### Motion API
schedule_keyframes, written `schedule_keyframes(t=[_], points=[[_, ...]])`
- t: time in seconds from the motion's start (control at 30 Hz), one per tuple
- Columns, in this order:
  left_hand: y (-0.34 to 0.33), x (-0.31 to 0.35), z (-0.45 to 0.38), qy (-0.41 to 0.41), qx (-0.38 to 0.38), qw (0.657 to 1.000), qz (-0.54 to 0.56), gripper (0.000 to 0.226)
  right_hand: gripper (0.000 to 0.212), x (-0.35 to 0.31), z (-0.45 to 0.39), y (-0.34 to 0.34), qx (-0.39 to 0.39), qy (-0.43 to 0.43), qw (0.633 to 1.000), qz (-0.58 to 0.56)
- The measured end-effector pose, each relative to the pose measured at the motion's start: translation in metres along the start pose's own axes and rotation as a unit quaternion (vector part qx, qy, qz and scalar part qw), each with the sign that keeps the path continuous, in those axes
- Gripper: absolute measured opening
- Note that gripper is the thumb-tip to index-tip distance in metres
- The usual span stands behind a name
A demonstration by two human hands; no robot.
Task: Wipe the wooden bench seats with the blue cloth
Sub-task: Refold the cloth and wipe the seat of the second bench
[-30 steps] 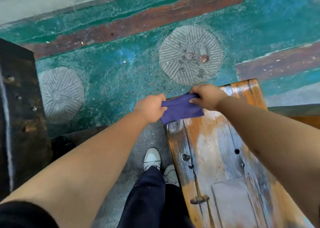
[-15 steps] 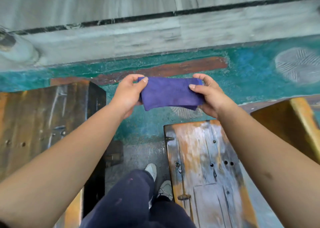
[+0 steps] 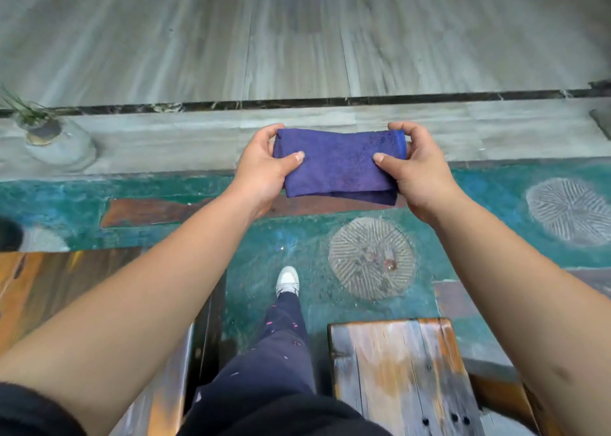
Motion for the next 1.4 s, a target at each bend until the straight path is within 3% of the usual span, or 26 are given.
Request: schedule_keyframes(t=[0.17, 0.43, 0.7, 0.83, 1.03, 1.23, 1.4], points=[[0.038, 0.000, -0.140, 0.014, 0.014, 1.000, -0.013, 0.040, 0.047, -0.012, -0.126, -0.062, 0.034, -0.006, 0.998, 0.049], [0.110, 0.056, -0.310, 0.022, 0.048, 0.999, 0.005, 0.039, 0.046, -0.073, -0.294, -0.161, -0.014, -0.014, 0.997, 0.080], [0.187, 0.097, -0.367, 0.003, 0.151, 0.988, 0.024, 0.038, 0.046, -0.116, -0.387, -0.253, -0.113, 0.003, 0.988, 0.105], [0.247, 0.112, -0.371, -0.008, 0.238, 0.971, 0.022, 0.036, 0.047, -0.127, -0.423, -0.332, -0.201, 0.018, 0.973, 0.116], [0.325, 0.112, -0.361, -0.040, 0.396, 0.917, 0.026, 0.036, 0.051, -0.128, -0.462, -0.458, -0.344, 0.093, 0.918, 0.172], [0.370, 0.107, -0.333, -0.037, 0.554, 0.832, 0.021, 0.033, 0.045, -0.122, -0.476, -0.570, -0.506, 0.168, 0.819, 0.212], [0.418, 0.105, -0.292, -0.016, 0.660, 0.751, 0.007, 0.033, 0.043, -0.109, -0.441, -0.672, -0.598, 0.180, 0.748, 0.224]])
Point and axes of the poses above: each hand's wrist, its own z-axis away from the middle knuckle, its own y-axis out of the back of the hand, x = y × z, the point moved 1 cm from there along -z, towards the middle knuckle, and after that the axes turned 4 degrees about -y, right-handed, at the moved point
